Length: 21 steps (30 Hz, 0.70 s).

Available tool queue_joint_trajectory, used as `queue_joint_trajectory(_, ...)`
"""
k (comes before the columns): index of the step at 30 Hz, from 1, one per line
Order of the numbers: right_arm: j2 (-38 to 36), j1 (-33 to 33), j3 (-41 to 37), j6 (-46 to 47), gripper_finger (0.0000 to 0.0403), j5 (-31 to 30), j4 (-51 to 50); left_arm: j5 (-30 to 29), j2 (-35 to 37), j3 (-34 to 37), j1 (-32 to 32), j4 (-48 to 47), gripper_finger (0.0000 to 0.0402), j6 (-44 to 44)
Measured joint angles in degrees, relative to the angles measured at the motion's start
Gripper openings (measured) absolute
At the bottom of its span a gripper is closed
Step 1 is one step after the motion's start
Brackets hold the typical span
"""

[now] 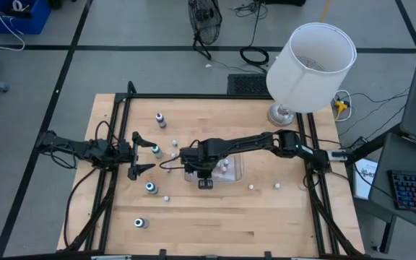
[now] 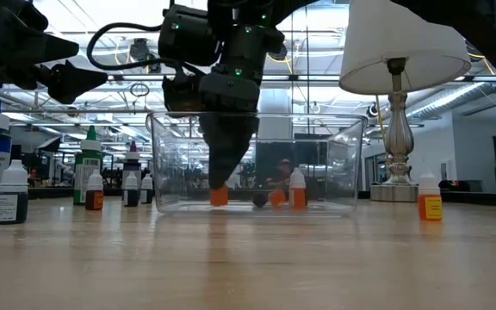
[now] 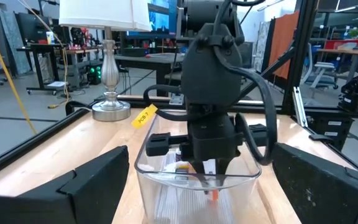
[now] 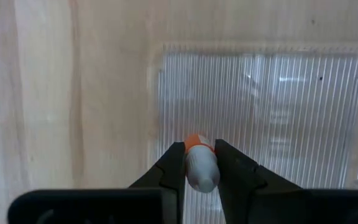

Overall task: Pick & Place food coloring
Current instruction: Put the small orange food coloring bottle into the transparent bin

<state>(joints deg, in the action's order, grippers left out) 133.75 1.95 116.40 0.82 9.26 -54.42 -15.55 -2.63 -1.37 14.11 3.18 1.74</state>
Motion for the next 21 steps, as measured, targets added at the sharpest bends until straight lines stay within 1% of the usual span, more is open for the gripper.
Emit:
queue_joint_trajectory(5, -0.1, 0.7, 0.0, 0.8, 0.0122, -0.1, 0.4, 0.0, 0.0, 0.0, 0.0, 0.0, 0.039, 0.0)
queue_joint_trajectory(8, -0.4, 0.8, 0.0, 1.5, 0.0141, -0.1, 0.6, 0.0, 0.0, 0.0, 0.0, 0.0, 0.039, 0.0)
queue_joint_trajectory(14, -1.4, 1.4, -0.1, 1.5, 0.0146, -0.3, 1.4, 0.0, 0.0, 0.0, 0.0, 0.0, 0.039, 0.0)
queue_joint_trajectory(17, -3.4, 1.6, 0.0, 1.8, 0.0144, -0.7, 0.9, 0.0, 0.0, 0.0, 0.0, 0.0, 0.039, 0.0)
queue_joint_trajectory(21, -7.6, 1.7, 0.0, 3.8, 0.0143, -3.5, -0.7, 0.0, 0.0, 0.0, 0.0, 0.0, 0.039, 0.0)
